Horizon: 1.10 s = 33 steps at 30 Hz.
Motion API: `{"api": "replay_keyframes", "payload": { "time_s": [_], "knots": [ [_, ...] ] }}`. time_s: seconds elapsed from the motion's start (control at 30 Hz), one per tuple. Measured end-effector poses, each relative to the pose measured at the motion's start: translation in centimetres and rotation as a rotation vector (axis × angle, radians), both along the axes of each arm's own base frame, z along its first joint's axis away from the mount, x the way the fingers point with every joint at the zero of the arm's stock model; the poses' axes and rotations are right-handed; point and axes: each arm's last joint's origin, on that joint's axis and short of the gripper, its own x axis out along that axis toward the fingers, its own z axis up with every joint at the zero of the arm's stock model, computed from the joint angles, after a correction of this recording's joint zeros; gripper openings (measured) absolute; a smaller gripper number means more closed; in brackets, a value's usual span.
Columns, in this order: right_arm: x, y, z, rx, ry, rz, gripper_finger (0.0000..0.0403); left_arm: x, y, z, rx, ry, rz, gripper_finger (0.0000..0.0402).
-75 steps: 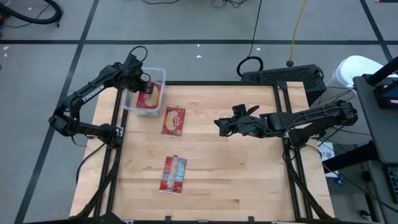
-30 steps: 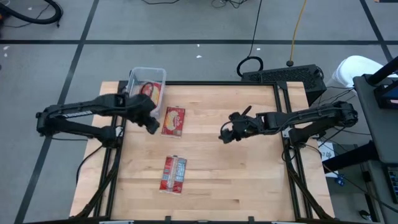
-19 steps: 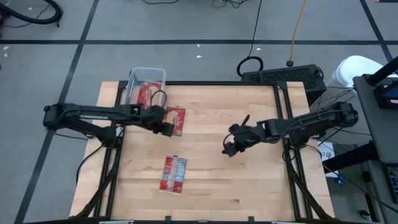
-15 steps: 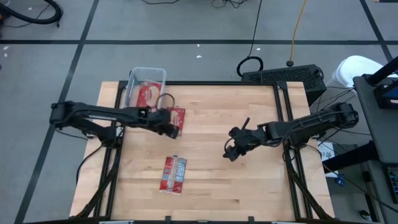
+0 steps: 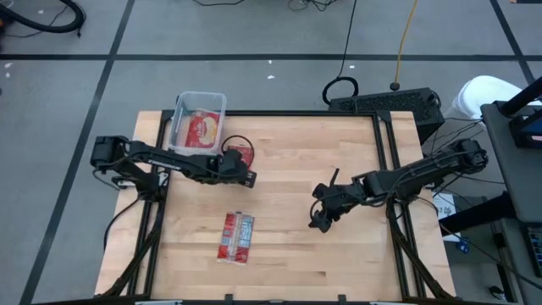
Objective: Sort popcorn bags into baskets
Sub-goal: Put the red popcorn bag into the transparent container
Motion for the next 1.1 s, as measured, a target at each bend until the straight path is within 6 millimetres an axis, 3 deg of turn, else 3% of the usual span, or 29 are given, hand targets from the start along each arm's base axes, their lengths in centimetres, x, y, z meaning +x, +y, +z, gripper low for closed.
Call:
{"api": "replay_keyframes", "payload": {
  "time_s": [0.3, 0.47, 0.6, 0.73, 0.87, 1.0, 1.1],
  "knots": [
    [-0.2, 0.5, 0.0, 0.004, -0.002, 0.025, 0.0155, 0.5, 0.0, -3.3, 0.014, 0.133, -0.015, 0.0117],
    [-0.5, 1.3, 0.0, 0.003, 0.002, 0.056, 0.0155, 1.2, -0.4, -3.8, -0.026, 0.101, -0.056, 0.0117],
    [-0.6, 1.6, 0.0, 0.000, 0.003, 0.069, 0.0155, 2.0, -1.9, -3.5, -0.071, 0.039, -0.184, 0.0117],
    [-0.6, 1.6, 0.0, -0.008, -0.002, 0.079, 0.0155, 2.9, -4.4, -2.7, -0.143, -0.042, -0.448, 0.0117],
    [-0.6, 1.5, 0.0, -0.019, -0.005, 0.079, 0.0155, 3.7, -7.1, 0.8, -0.111, -0.079, -0.641, 0.0102],
    [-0.4, 1.1, -0.1, -0.059, -0.016, 0.034, 0.0155, 3.1, -8.2, 3.1, -0.100, 0.038, -0.596, 0.0065],
    [-0.2, 0.6, 0.0, -0.085, -0.025, -0.018, 0.0155, 2.9, -8.5, 3.5, -0.126, 0.068, -0.512, 0.0040]
  ]
}}
